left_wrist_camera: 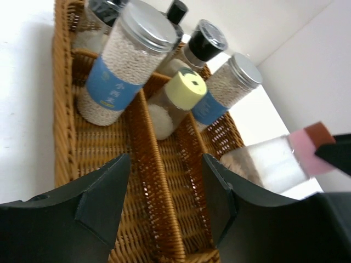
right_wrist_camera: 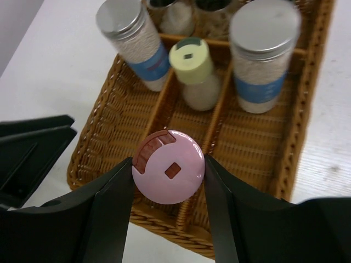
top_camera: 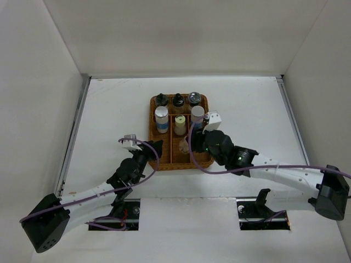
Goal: Organize the condiment bottles
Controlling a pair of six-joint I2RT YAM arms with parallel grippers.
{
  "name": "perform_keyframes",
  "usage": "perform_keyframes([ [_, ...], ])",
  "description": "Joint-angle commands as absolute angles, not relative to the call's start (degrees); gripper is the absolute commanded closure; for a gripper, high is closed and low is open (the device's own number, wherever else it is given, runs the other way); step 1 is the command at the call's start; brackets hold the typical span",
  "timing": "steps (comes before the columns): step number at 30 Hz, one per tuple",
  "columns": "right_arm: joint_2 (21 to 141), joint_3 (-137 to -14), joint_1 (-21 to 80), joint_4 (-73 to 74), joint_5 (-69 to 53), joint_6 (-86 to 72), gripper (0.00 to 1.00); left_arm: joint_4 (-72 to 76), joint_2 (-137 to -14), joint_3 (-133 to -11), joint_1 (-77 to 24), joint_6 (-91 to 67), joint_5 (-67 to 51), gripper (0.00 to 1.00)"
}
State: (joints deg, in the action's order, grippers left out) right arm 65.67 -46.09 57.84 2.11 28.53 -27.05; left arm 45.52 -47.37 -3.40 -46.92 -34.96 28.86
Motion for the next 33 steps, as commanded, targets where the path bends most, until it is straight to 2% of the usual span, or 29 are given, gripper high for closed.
perform_keyframes([
  [1, 67.84, -49.39, 59.02, -6.06, 25.14, -27.77, 0.63, 44.39, -46.58, -6.15, -45.13, -35.86, 29.27, 0.48],
  [10, 80.06, -51.50, 58.84, -9.58, 26.89, -24.00, 0.63, 28.24, -46.32, -10.10, -39.25, -46.49, 30.67, 0.41],
  [13, 83.92, -52.82, 58.93, -9.49, 27.77, -22.24, 0.60, 22.34, -45.71, -11.68, -36.88, -48.07, 31.20, 0.41],
  [16, 86.04, -53.00, 59.02, -10.02, 28.30, -22.15, 0.49, 16.63, -42.99, -13.01, -35.03, -48.16, 31.11, 0.39],
  [20, 85.00, -52.12, 59.19, -10.72, 28.83, -22.33, 0.25, 9.78, -41.75, -15.90, -33.44, -48.52, 32.17, 0.36],
  [21, 84.21, -51.60, 59.19, -11.42, 29.26, -22.15, 0.16, 7.32, -41.84, -16.95, -33.35, -48.52, 32.52, 0.35],
  [22, 83.16, -51.07, 59.19, -11.95, 29.70, -22.06, 0.00, 5.29, -41.75, -17.57, -33.35, -48.60, 32.87, 0.34],
  [25, 79.03, -49.75, 58.93, -12.13, 31.02, -21.27, 0.00, 3.08, -40.96, -17.93, -33.88, -51.05, 33.23, 0.33],
  [27, 76.04, -48.96, 57.44, -12.48, 31.73, -20.66, 0.00, 2.99, -39.12, -18.37, -34.14, -52.12, 31.04, 0.42],
  [29, 73.49, -48.87, 55.69, -12.66, 31.82, -20.39, 0.00, 3.77, -36.40, -18.11, -34.23, -51.51, 30.85, 0.64],
  [30, 72.08, -48.78, 54.20, -13.09, 31.90, -20.30, 0.00, 4.21, -35.34, -18.02, -34.06, -50.89, 31.11, 0.80],
  [32, 69.10, -48.26, 50.86, -14.23, 32.34, -21.27, 0.00, 3.00, -34.89, -20.02, -33.79, -49.06, 30.16, 0.95],
  [33, 67.52, -47.64, 48.93, -15.11, 32.43, -21.88, 0.00, 0.73, -35.41, -22.48, -34.49, -46.95, 28.58, 0.99],
])
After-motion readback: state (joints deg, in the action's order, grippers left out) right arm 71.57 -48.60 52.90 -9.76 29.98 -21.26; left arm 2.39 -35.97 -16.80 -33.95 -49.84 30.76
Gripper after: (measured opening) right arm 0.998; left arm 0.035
